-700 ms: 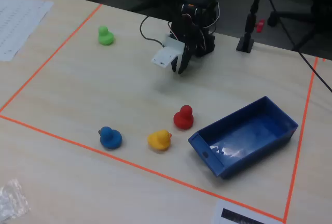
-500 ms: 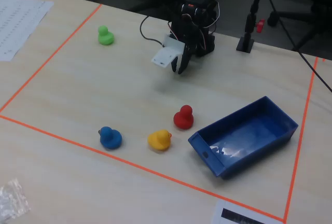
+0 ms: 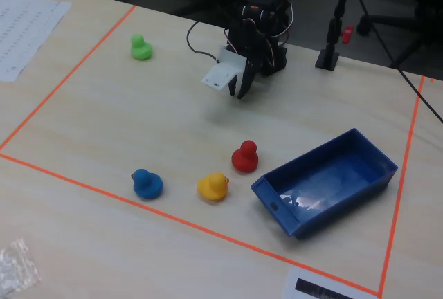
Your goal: Grasp blue duck and put it into box.
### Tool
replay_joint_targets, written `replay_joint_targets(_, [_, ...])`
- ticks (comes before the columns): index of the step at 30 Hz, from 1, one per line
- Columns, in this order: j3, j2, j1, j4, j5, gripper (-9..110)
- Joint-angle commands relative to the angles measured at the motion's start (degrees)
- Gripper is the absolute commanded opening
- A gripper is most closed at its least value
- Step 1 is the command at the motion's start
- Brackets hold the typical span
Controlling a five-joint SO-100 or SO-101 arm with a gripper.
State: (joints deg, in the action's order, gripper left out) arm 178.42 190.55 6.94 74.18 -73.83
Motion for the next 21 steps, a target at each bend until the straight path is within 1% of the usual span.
replay_joint_targets(1, [-0.18,-0.88,0.26,0.88,0.35,5])
replay_joint_targets(15, [-0.18,-0.88,-0.26,0.88,0.35,5])
replay_joint_targets(21, [-0.18,-0.88,1.14,0.88,0.35,5])
